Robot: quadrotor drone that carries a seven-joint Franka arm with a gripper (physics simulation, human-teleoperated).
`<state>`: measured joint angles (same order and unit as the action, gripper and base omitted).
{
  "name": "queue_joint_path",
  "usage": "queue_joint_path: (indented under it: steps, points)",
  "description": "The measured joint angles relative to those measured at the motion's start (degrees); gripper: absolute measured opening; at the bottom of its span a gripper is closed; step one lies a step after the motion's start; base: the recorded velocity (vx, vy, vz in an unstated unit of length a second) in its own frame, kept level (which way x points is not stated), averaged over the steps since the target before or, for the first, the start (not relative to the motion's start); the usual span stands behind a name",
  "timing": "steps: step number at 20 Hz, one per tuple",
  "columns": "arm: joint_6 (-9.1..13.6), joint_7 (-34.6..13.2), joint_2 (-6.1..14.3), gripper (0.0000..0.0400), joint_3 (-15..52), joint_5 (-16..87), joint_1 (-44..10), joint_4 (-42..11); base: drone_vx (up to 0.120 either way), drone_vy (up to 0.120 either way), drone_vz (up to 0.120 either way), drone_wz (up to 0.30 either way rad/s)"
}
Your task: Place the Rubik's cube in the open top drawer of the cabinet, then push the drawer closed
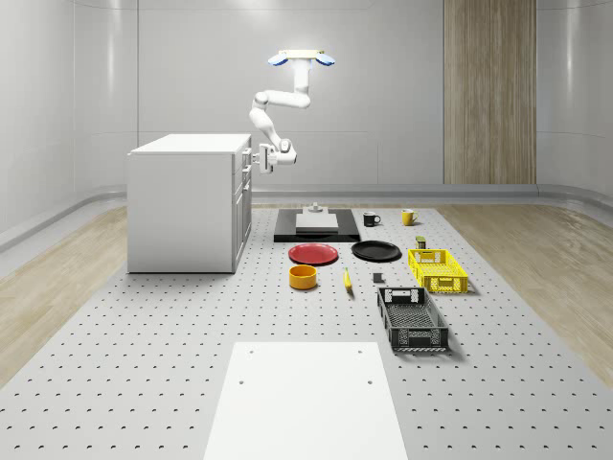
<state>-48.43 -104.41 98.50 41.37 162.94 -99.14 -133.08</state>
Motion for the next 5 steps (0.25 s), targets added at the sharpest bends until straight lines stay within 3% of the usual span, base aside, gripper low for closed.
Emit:
queue_joint_path:
  steps: [5]
  points:
    - [0.0,0.0,0.0,0.0105,0.0,0.0,0.0,0.0,0.000,0.000,0.000,0.000]
